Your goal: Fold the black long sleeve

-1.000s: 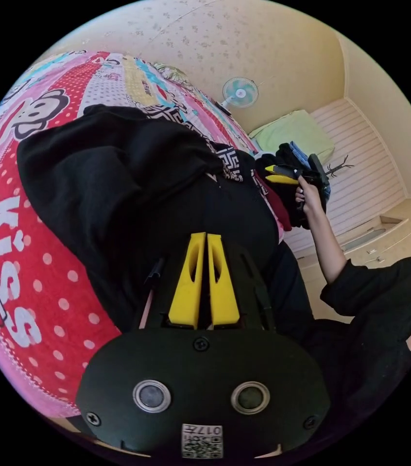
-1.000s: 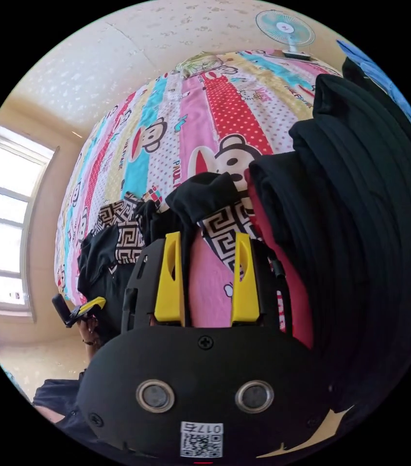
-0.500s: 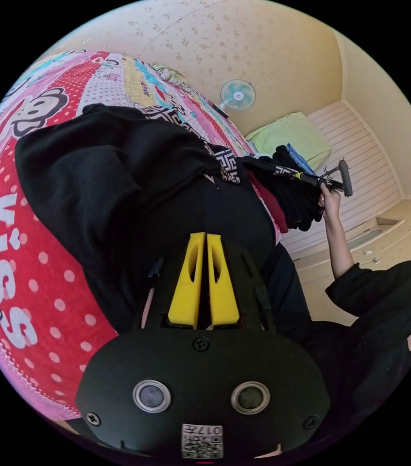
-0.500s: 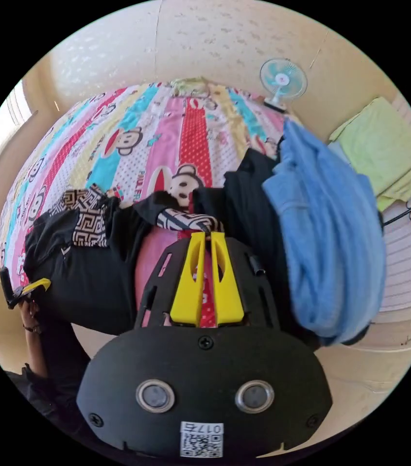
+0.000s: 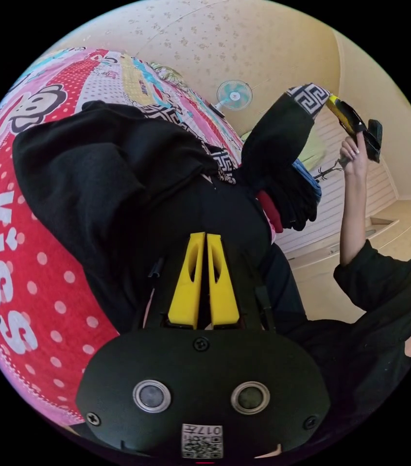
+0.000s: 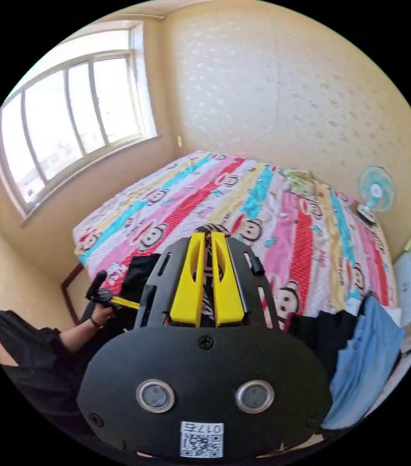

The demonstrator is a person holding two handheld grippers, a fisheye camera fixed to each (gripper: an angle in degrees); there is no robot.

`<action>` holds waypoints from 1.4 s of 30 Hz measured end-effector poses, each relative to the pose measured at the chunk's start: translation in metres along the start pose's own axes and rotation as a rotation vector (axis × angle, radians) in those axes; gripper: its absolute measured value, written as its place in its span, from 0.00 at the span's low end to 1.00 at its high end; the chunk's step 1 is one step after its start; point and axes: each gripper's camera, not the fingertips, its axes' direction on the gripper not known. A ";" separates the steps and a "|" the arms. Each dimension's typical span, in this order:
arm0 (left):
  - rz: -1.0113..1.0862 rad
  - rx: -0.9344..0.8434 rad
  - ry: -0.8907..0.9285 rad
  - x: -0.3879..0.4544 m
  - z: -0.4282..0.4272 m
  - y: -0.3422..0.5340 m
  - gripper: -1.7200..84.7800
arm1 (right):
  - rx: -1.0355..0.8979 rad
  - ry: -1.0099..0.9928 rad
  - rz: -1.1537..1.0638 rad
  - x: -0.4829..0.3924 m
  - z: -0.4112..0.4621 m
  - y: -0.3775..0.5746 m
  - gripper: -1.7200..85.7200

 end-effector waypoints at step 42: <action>-0.003 0.010 0.098 -0.029 -0.023 0.004 0.01 | -0.374 -0.017 0.482 0.199 0.144 0.035 0.16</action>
